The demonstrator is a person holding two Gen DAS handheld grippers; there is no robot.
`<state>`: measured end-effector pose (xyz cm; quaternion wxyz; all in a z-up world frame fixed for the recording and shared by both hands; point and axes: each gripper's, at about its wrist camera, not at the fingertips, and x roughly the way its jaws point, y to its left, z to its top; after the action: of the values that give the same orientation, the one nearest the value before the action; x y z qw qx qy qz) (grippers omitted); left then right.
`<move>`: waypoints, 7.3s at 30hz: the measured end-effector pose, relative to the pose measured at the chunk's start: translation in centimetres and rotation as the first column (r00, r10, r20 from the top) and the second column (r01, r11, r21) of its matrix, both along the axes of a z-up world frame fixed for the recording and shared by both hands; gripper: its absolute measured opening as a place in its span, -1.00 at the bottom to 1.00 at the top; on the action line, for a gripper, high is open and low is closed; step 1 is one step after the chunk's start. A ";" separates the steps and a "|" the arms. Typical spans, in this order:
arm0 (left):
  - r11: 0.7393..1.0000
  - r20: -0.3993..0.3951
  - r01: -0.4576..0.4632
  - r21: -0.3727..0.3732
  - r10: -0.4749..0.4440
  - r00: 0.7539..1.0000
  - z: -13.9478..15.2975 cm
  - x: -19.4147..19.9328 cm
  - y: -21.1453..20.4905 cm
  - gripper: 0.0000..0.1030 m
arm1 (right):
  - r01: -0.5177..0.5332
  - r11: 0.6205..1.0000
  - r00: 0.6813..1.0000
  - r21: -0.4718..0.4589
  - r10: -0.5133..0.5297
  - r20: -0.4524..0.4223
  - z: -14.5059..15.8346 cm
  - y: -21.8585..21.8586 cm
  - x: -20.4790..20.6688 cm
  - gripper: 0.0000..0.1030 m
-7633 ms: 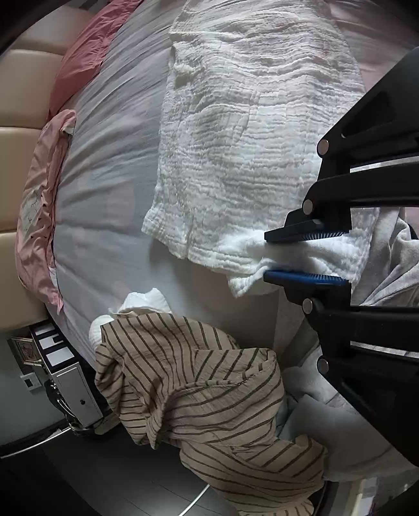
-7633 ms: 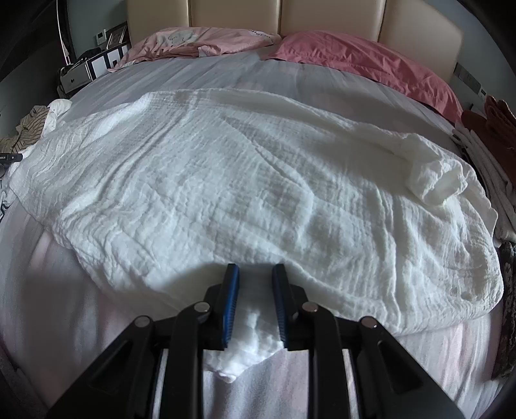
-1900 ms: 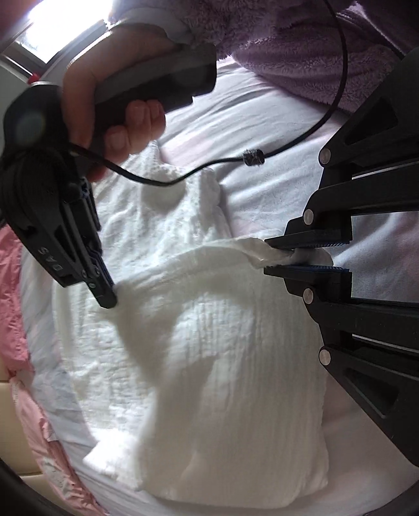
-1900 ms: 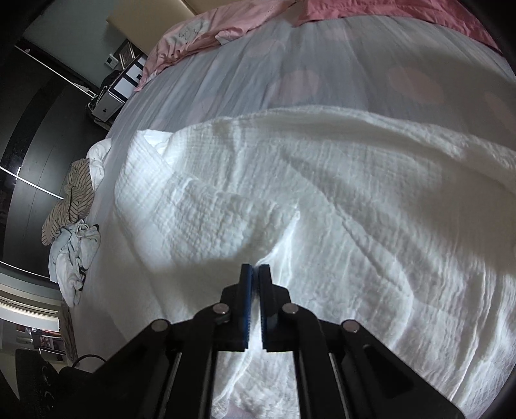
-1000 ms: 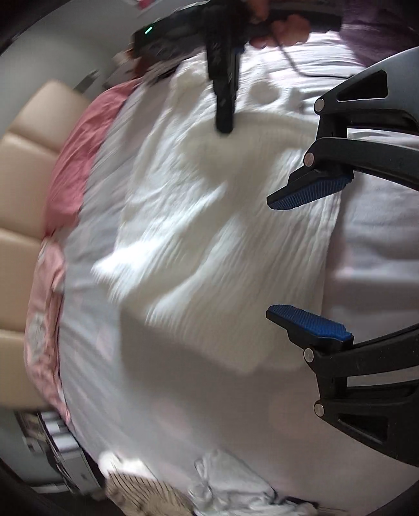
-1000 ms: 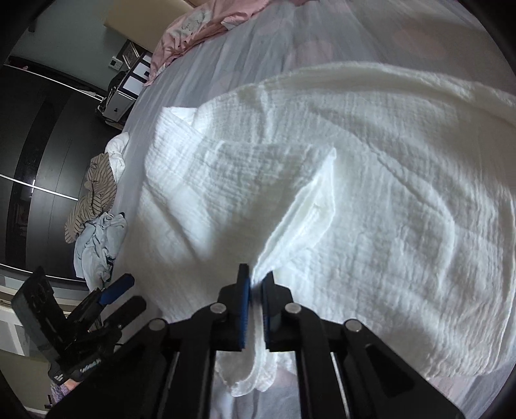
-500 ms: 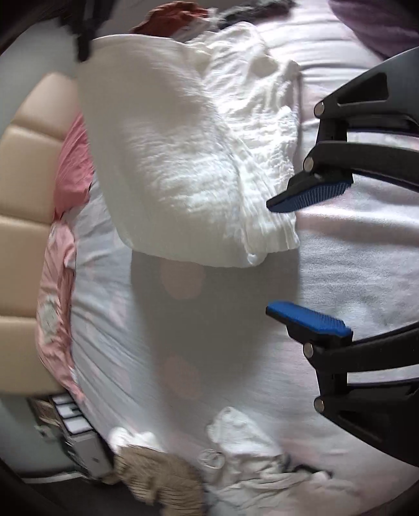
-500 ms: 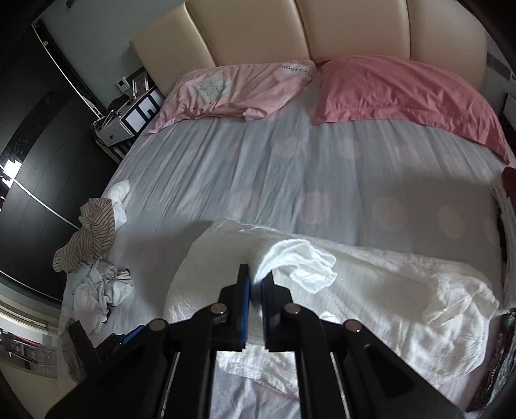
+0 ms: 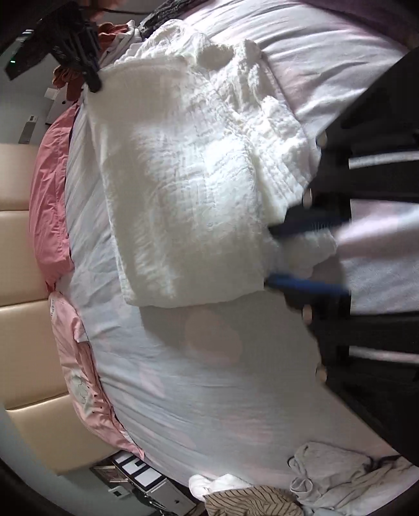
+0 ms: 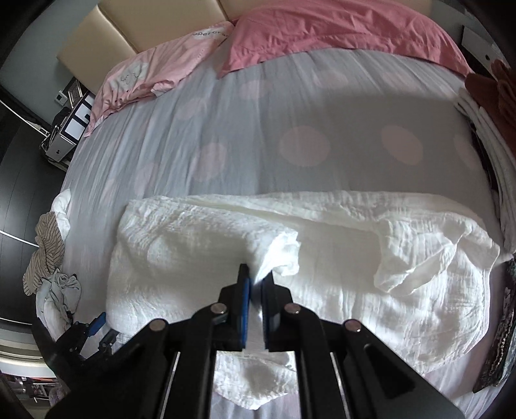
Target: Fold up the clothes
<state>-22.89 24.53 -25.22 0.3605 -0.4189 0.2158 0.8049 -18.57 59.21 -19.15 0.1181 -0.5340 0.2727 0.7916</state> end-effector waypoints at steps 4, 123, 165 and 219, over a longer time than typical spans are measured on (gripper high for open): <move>0.999 -0.009 0.014 0.040 -0.013 1.000 1.4 1.0 -0.8 -0.85 | 0.016 0.999 1.000 -0.030 -0.017 -0.011 -1.7 0.9 0.0 -0.88; 0.982 0.215 -0.182 -0.051 0.188 0.958 -0.6 -0.5 13.2 -0.01 | 0.219 0.975 0.976 -0.021 -0.219 0.012 -8.4 19.1 22.3 -0.60; 0.933 0.441 -0.288 0.214 0.171 0.881 3.2 -6.4 5.1 -0.01 | -0.151 0.979 0.988 -0.140 0.147 -0.035 -4.0 -12.6 -1.3 -0.69; 0.938 0.401 -0.270 0.219 0.165 0.901 -0.3 -5.8 11.8 0.56 | 0.027 0.992 0.954 -0.127 -0.063 -0.292 -5.9 2.1 8.7 0.38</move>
<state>-28.70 36.33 -25.48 0.3557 -0.5341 -0.0172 0.7668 -9.85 61.34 -25.05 0.0613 -0.4096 0.3471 0.8414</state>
